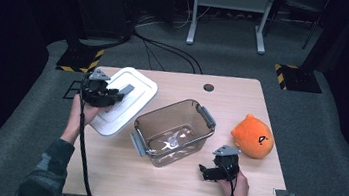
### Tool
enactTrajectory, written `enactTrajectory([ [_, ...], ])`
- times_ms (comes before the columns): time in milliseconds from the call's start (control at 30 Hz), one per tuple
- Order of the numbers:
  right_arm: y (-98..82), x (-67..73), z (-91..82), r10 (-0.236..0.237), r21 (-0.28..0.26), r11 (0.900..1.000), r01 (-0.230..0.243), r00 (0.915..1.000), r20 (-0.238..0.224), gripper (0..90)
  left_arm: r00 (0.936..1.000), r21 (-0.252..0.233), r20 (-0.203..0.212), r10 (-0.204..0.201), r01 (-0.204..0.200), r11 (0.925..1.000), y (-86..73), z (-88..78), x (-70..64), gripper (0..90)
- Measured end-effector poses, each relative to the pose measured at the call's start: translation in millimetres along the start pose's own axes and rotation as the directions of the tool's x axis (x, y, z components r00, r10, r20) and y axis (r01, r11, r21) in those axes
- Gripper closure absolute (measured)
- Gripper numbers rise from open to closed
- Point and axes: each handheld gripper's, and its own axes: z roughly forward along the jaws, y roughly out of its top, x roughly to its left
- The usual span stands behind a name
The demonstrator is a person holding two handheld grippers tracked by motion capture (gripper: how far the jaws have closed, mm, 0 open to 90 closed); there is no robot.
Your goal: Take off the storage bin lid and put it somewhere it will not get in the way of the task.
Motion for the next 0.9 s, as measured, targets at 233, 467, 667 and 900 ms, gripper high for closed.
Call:
enactTrajectory([
  [233, 0.0, 0.2, 0.1, 0.002, -0.001, 1.0, -0.002, 1.0, 0.0, 3.9, 0.9991, -0.005, -0.025, -0.034, 0.034, 0.9994, -7.6, -1.2, 12.4, 66.5],
  [467, 0.0, 0.2, 0.0, 0.003, 0.0, 1.0, -0.003, 1.0, 0.001, 3.9, 0.9964, 0.015, -0.055, -0.065, 0.065, 0.9978, -16.1, 2.1, 23.1, 66.5],
  [667, 0.0, 0.2, 0.0, 0.003, 0.0, 1.0, -0.003, 1.0, 0.0, 3.9, 0.9921, 0.034, -0.078, -0.098, 0.101, 0.9943, -26.2, 10.3, 31.0, 66.5],
  [900, 0.0, 0.1, 0.1, 0.002, -0.001, 1.0, -0.002, 1.0, 0.001, 3.9, 0.9842, 0.051, -0.113, -0.136, 0.142, 0.9885, -39.0, 19.8, 39.4, 66.5],
])
